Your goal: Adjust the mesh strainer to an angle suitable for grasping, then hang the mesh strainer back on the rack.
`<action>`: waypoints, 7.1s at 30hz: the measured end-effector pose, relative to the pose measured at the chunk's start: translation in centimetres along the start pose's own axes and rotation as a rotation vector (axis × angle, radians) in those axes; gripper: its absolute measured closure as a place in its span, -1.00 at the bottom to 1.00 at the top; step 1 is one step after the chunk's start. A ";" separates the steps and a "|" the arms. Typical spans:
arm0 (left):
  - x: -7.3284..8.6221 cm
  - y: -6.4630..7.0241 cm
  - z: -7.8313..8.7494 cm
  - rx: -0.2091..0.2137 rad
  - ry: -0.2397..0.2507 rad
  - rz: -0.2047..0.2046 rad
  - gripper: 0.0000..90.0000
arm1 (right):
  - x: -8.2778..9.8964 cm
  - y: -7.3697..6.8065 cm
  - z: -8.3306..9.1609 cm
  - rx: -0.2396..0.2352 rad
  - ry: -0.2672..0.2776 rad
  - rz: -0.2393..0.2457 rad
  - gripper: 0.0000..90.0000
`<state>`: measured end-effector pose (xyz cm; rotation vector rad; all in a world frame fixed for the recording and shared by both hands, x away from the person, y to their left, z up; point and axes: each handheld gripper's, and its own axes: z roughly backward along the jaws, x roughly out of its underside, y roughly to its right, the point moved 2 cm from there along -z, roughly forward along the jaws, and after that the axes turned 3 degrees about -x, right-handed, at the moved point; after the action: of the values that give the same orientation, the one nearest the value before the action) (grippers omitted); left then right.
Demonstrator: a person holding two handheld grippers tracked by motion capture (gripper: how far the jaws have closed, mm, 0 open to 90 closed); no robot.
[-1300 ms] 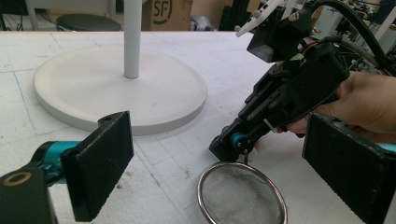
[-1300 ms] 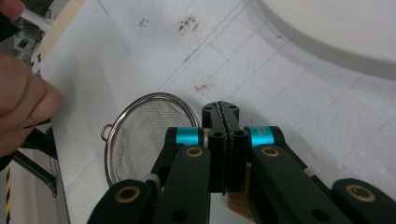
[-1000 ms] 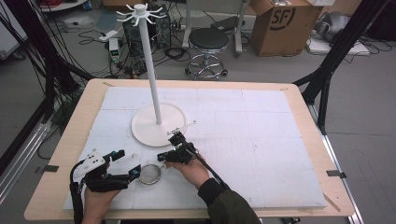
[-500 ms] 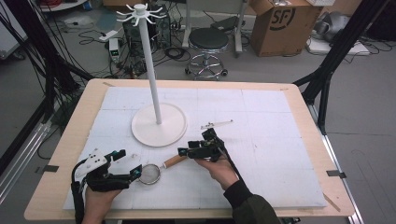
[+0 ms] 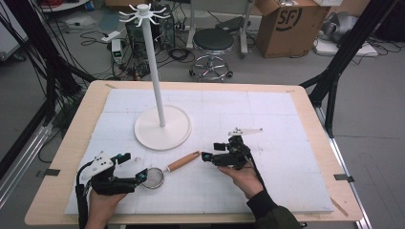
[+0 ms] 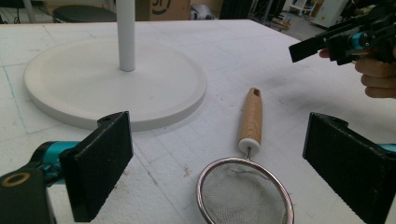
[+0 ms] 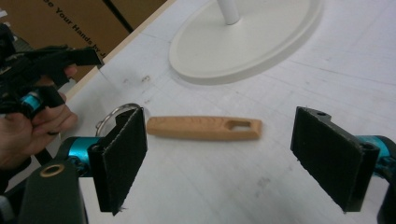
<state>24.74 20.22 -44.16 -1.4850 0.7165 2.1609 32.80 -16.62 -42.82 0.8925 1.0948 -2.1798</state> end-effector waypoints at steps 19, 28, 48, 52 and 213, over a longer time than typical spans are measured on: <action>-1.9 1.0 -2.5 0.074 -0.031 -0.011 -0.80 | 4.4 3.4 8.8 0.100 0.151 -0.011 -0.64; -2.5 2.0 -5.5 0.095 -0.095 -0.066 -0.81 | 4.6 3.5 10.0 0.099 0.182 -0.008 -0.64; -2.6 3.6 -9.2 0.213 -0.355 -0.117 -0.46 | 5.5 4.4 11.8 0.129 0.203 -0.031 -0.64; -2.3 3.5 -9.8 0.213 -0.401 -0.143 -0.43 | 5.5 4.4 11.9 0.131 0.208 -0.030 -0.64; -17.6 -1.6 -0.6 0.234 0.238 -0.044 0.58 | 5.3 5.3 13.7 0.181 0.312 -0.077 -0.62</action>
<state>32.19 20.17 -28.09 -1.6278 0.9708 1.8148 28.79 -31.72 -43.11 1.3273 1.0993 -2.2824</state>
